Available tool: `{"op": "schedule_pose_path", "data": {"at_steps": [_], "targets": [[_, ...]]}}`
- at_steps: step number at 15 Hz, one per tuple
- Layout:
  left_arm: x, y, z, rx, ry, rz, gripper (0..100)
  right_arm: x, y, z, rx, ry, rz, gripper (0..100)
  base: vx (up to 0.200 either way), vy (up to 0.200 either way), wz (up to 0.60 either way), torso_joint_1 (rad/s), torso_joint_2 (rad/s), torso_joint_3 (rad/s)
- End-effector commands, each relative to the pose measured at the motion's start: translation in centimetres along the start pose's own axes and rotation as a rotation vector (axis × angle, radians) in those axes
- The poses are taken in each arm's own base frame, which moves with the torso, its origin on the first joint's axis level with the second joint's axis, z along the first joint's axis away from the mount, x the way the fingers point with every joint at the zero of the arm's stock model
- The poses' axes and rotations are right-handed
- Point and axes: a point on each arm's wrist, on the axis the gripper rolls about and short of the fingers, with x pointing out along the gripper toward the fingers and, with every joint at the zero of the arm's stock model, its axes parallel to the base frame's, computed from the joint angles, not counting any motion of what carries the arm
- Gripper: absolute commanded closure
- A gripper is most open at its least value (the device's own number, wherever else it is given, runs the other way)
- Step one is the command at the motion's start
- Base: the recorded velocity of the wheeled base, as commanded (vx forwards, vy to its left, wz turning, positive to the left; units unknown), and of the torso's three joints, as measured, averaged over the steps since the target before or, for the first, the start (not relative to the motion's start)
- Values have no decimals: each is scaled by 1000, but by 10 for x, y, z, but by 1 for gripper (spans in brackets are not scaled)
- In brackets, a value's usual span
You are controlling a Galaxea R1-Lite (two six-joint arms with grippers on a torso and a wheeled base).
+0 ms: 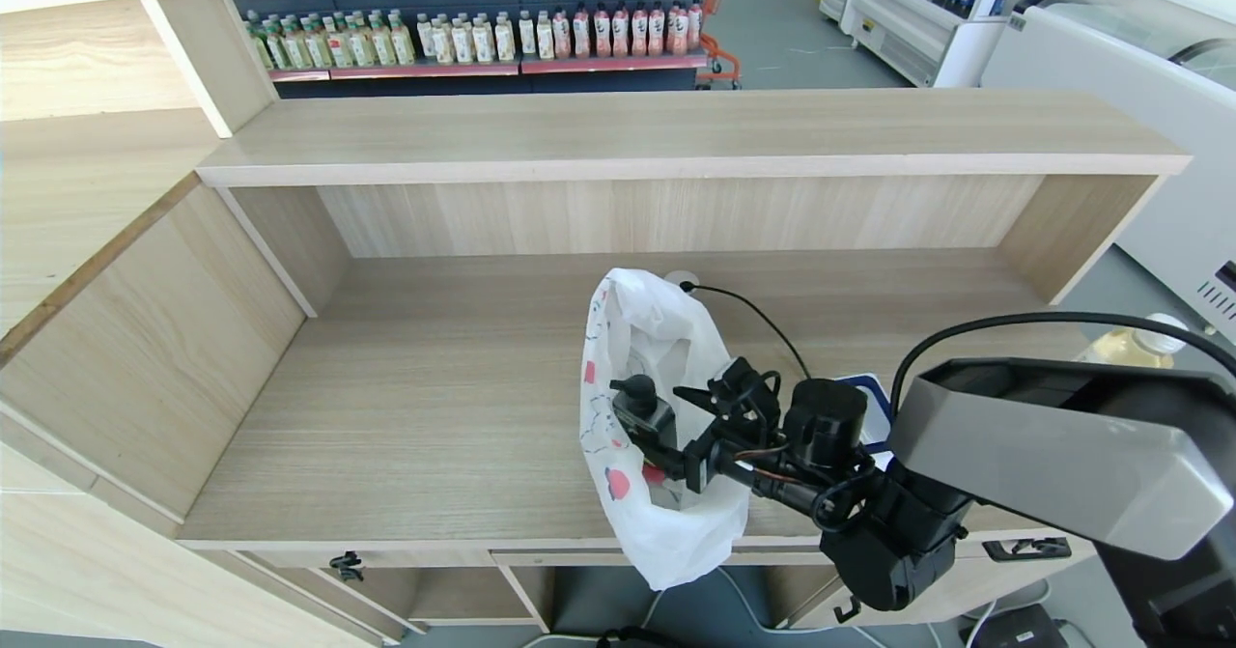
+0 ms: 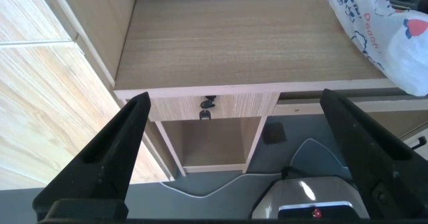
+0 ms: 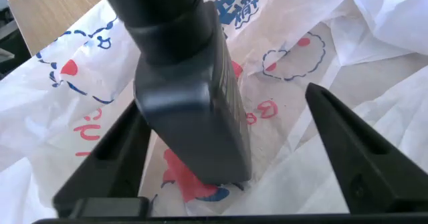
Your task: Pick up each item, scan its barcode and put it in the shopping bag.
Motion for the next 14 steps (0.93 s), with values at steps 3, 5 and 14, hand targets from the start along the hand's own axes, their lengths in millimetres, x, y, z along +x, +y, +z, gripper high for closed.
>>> {"op": "schedule_pose_path", "data": {"at_steps": [3,5,14], "targets": [[0,0,0,0,0,0,0,-23,-6,69,39,-92,-23,0,0,0,0,0,0,0],[0,0,0,0,0,2,0,-41,-7,102,53,-149,-36,0,0,0,0,0,0,0],[0,0,0,0,0,0,0,-222,-23,130,1,-25,-410,0,0,0,0,0,0,0]]}}
